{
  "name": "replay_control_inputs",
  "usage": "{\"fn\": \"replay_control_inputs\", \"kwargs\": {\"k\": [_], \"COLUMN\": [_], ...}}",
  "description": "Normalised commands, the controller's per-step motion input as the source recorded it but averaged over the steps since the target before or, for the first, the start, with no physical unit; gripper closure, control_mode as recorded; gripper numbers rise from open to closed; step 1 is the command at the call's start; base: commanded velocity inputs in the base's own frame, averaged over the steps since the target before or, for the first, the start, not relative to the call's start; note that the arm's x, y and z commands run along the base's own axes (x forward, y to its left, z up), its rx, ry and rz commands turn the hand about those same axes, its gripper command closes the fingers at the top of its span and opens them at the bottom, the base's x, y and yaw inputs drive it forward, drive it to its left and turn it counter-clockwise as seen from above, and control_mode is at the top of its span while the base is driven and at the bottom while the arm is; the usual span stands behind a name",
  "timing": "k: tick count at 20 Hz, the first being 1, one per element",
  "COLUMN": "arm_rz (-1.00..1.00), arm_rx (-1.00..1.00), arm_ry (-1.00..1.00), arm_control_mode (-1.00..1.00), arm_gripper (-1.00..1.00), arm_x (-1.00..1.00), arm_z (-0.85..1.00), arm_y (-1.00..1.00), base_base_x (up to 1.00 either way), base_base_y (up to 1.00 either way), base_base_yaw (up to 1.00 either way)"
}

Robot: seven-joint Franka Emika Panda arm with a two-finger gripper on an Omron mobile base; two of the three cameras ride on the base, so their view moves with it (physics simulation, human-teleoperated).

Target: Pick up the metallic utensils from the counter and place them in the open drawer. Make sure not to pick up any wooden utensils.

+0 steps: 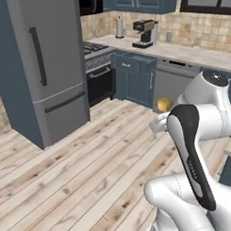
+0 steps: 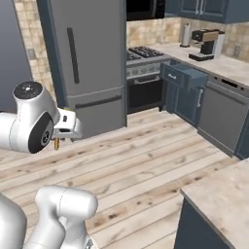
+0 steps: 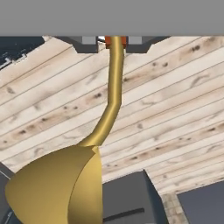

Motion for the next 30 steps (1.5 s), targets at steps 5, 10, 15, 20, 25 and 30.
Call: {"fn": "replay_control_inputs", "kwargs": {"k": [5, 10, 15, 20, 25, 30], "arm_rz": [0.0, 0.0, 0.0, 0.0, 0.0, 0.0], "arm_rx": [0.0, 0.0, 0.0, 0.0, 0.0, 0.0], "arm_ry": [0.0, 0.0, 0.0, 0.0, 0.0, 0.0], "arm_control_mode": [1.0, 1.0, 1.0, 1.0, 1.0, 1.0], "arm_gripper": [1.0, 1.0, 1.0, 1.0, 1.0, 1.0], "arm_x": [0.0, 0.0, 0.0, 0.0, 0.0, 0.0], "arm_z": [0.0, 0.0, 0.0, 0.0, 0.0, 0.0], "arm_y": [0.0, 0.0, 0.0, 0.0, 0.0, 0.0], "base_base_x": [0.9, 0.82, 0.8, 0.83, 0.17, 0.01], "base_base_y": [0.0, 0.03, 0.11, 0.21, 0.08, -0.09], "base_base_yaw": [-0.24, -0.29, -0.34, -0.31, -0.09, -0.08]}}
